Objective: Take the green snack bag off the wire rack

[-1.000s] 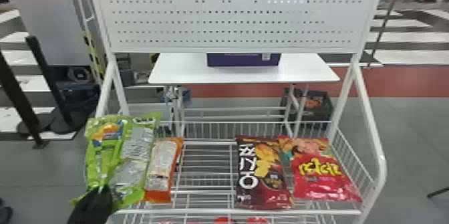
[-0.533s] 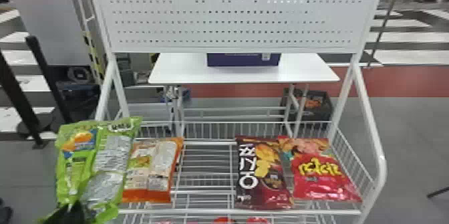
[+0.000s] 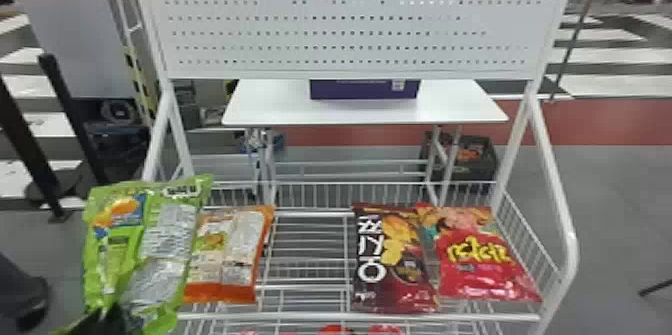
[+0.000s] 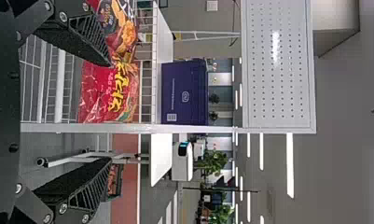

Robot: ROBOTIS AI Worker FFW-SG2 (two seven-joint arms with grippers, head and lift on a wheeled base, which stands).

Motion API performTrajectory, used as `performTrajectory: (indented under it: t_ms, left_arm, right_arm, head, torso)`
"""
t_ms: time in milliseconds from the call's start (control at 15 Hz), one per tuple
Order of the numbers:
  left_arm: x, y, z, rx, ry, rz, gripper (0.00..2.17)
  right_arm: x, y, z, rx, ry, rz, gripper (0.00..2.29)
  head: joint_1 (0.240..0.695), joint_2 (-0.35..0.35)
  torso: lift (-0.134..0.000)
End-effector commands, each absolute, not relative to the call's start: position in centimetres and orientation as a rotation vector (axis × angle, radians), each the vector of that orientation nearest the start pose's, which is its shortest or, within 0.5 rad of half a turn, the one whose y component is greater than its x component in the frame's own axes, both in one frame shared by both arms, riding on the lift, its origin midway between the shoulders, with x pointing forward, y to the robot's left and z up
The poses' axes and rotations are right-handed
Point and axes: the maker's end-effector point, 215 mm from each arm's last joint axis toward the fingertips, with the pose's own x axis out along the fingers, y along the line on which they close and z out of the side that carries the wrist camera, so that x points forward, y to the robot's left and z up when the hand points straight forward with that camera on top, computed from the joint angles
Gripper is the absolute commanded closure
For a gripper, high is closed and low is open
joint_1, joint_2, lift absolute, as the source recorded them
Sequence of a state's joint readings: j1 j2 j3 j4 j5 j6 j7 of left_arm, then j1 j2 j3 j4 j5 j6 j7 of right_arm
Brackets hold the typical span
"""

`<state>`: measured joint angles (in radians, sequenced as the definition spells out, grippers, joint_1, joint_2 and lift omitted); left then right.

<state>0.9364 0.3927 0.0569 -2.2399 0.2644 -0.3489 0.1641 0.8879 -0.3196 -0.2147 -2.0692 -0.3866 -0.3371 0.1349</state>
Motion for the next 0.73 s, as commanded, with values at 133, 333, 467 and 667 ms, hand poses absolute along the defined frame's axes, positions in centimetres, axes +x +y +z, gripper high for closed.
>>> performTrajectory:
  t_ms: [133, 333, 467, 667]
  left_arm:
    - [32.94, 28.17, -28.09, 0.011, -0.083, -0.046, 1.87]
    - [32.78, 28.14, -27.7, 0.008, -0.095, -0.046, 1.87]
    - [32.68, 28.21, -27.6, 0.007, -0.099, -0.044, 1.87]
    - [32.62, 28.21, -27.46, 0.006, -0.103, -0.045, 1.87]
  right_arm:
    - [33.12, -32.99, -33.16, -0.004, 0.009, 0.111, 0.17]
    - [33.0, -33.05, -32.93, -0.005, 0.007, 0.108, 0.17]
    - [32.93, -33.06, -32.86, -0.005, 0.006, 0.107, 0.17]
    - [32.89, -33.11, -32.82, -0.005, 0.006, 0.106, 0.17]
  head:
    - [0.499, 0.0]
    - [0.499, 0.0]
    - [0.499, 0.0]
    - [0.499, 0.0]
  torso:
    - [0.0]
    - [0.0]
    - [0.0]
    - [0.0]
